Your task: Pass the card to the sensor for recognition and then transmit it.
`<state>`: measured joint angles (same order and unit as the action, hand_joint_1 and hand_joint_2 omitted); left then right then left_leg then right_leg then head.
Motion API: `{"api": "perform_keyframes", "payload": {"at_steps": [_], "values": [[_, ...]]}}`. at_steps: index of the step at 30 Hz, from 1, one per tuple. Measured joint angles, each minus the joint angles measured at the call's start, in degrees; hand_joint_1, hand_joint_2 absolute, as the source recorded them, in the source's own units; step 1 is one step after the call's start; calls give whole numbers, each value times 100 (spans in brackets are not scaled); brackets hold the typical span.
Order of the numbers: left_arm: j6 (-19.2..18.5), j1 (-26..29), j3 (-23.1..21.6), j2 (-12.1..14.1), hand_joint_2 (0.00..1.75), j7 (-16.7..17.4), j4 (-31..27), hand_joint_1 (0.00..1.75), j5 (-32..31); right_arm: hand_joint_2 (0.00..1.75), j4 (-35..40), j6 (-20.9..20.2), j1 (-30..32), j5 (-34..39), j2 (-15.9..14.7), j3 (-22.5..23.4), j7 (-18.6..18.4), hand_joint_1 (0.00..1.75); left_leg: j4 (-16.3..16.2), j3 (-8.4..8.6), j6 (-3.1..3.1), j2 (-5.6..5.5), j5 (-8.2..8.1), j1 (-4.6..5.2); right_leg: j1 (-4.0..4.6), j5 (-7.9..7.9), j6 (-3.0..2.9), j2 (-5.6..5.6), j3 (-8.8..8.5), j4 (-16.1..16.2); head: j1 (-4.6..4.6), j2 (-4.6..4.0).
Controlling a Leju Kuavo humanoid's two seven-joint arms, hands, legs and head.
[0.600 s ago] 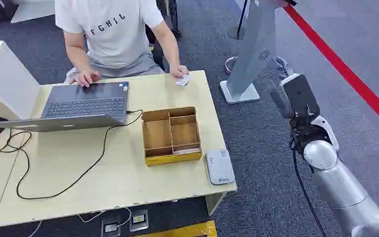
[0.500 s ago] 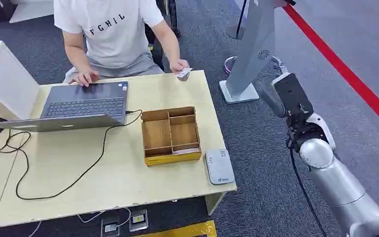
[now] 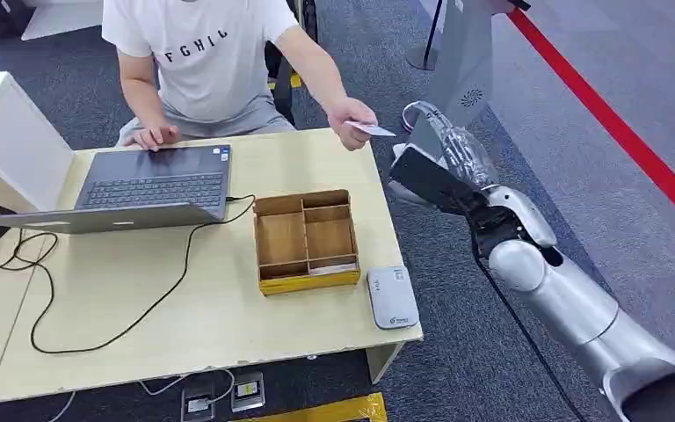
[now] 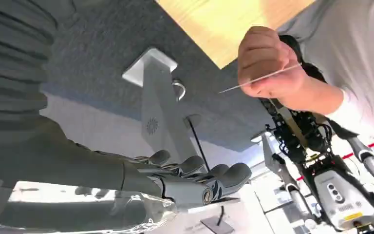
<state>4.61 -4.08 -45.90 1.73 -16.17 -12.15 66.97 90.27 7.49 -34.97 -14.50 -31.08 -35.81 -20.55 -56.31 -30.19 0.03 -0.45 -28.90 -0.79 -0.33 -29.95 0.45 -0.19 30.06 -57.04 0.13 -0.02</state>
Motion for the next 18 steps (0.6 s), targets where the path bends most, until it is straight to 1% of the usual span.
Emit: {"api": "perform_keyframes", "payload": {"at_steps": [4, 11, 13, 17, 18], "values": [[-26, -3, 0, 7, 0, 0, 4, 0, -18, 175, -98, -243, -345, -538, 35, -433, -315, 0, 0, 1, 0, 1, 0, 0, 0, 0, 0, 3, 0, -2, 0, 0], [-72, -4, -57, 50, 0, 39, 11, 0, -33, 175, -367, -598, -822, -1467, 151, -1158, -751, 0, 0, 1, 0, 0, 0, 0, 0, 0, 0, 1, 1, -1, 0, 0], [-74, -4, -63, 52, 0, 76, 11, 0, -33, 175, -428, -647, -903, -1678, 175, -1304, -824, 0, 0, 1, 0, 1, 0, 1, -1, 0, 0, 2, 1, -1, 2, 0], [-76, -4, -94, 66, 0, 98, 11, 0, -33, 175, -503, -605, -970, -1829, 210, -1508, -822, 0, 0, 2, 0, 1, 0, 0, -1, 0, 0, 3, 1, -1, 2, 0], [-76, -3, -98, 68, 0, 103, 11, 0, -33, 175, -516, -594, -973, -1849, 218, -1545, -815, 175, 0, 2, 0, 1, 0, 0, 0, 0, 0, 3, 1, -1, 2, 0]]}}
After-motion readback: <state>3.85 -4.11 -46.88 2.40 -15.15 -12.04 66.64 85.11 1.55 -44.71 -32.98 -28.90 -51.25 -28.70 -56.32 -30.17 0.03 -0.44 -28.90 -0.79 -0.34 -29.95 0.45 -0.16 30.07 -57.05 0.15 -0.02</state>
